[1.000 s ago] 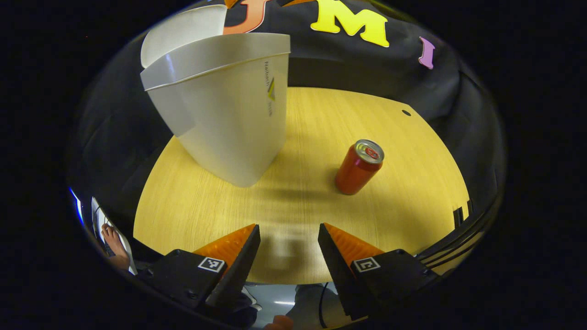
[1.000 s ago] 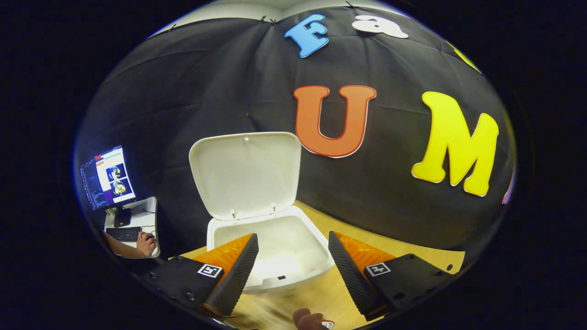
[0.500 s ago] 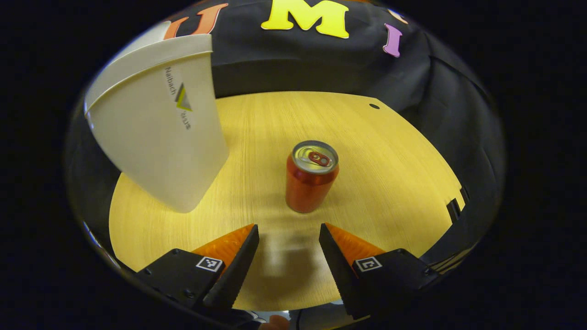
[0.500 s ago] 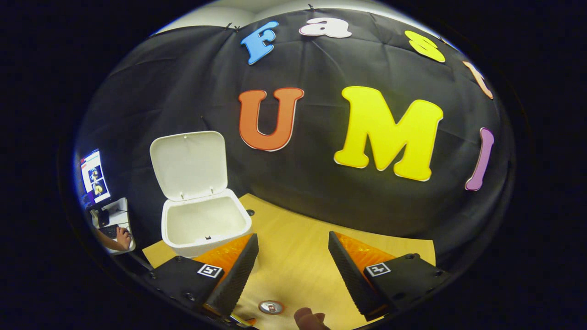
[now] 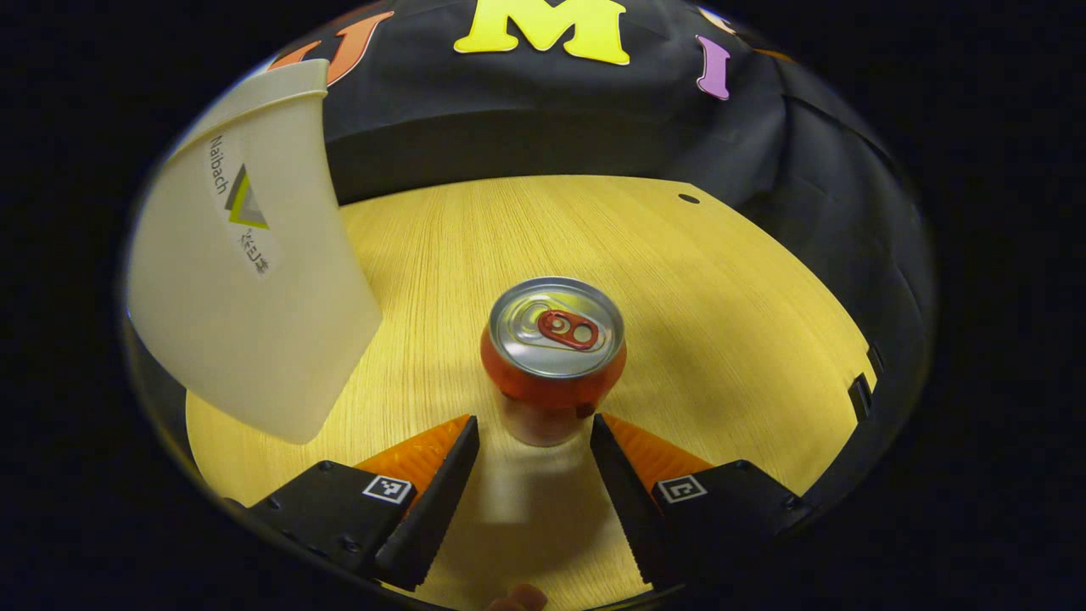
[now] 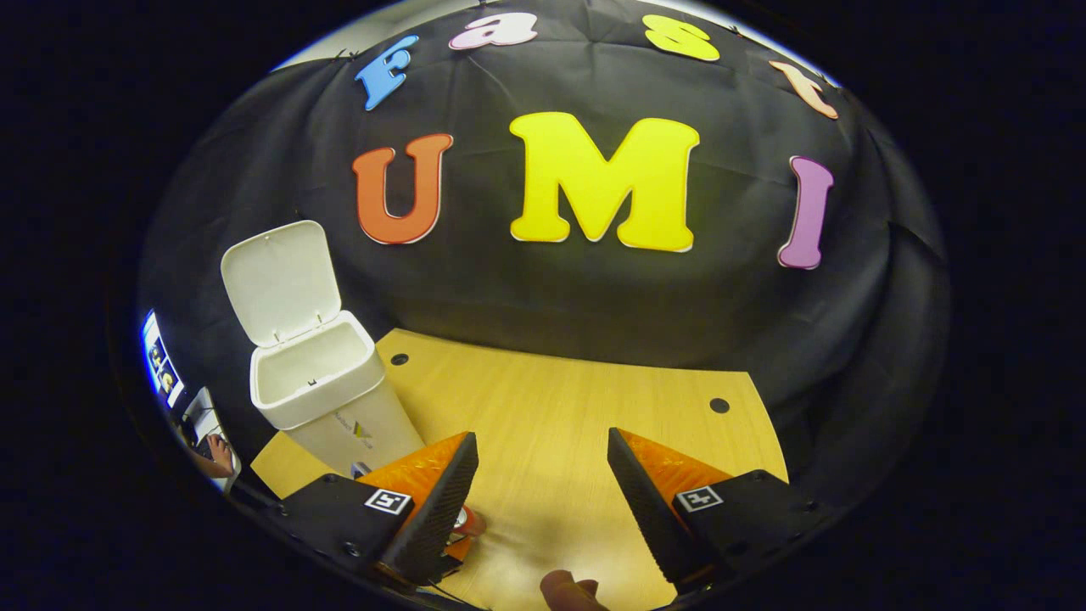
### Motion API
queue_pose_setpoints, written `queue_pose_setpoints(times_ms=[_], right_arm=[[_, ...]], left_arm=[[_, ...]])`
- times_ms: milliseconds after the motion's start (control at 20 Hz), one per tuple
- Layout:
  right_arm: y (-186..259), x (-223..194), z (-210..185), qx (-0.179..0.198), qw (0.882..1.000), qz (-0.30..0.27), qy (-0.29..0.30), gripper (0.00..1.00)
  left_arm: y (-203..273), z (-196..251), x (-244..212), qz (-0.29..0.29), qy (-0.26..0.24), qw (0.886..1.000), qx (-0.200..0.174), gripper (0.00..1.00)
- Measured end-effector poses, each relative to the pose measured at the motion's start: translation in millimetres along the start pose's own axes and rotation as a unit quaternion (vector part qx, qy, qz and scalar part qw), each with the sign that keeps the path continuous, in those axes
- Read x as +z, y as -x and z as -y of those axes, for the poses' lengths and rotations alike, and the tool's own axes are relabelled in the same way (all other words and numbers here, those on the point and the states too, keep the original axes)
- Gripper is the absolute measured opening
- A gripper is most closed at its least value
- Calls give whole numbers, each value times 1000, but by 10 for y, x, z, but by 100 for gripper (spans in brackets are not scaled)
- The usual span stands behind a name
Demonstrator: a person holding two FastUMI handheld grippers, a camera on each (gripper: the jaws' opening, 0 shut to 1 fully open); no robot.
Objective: Press the lid of the desktop garbage bin to open it, pick up the crumpled paper on the desktop and throw it into the bin, then pick up the pop can on the desktop and drop it into the bin, and finally close the garbage bin lid.
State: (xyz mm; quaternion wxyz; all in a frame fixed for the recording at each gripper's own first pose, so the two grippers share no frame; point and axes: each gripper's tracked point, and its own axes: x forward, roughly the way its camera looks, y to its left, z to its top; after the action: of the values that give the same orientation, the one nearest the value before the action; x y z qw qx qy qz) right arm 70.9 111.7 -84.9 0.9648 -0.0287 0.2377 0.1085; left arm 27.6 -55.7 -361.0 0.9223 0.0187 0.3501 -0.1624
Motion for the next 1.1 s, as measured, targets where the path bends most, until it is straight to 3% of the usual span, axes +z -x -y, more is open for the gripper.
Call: queue_pose_setpoints(times_ms=[150, 650, 1100], right_arm=[[16, -151, 119, -19, 1000, -14, 5, 97], [56, -364, 243, -30, 999, -37, 9, 97], [134, -352, 510, -39, 999, -31, -3, 97]], left_arm=[[-131, -5, 50, 2, -9, 1000, -6, 89], [-422, -41, 171, 6, -14, 1000, 5, 89], [-164, -90, 496, 22, -10, 999, 29, 87]])
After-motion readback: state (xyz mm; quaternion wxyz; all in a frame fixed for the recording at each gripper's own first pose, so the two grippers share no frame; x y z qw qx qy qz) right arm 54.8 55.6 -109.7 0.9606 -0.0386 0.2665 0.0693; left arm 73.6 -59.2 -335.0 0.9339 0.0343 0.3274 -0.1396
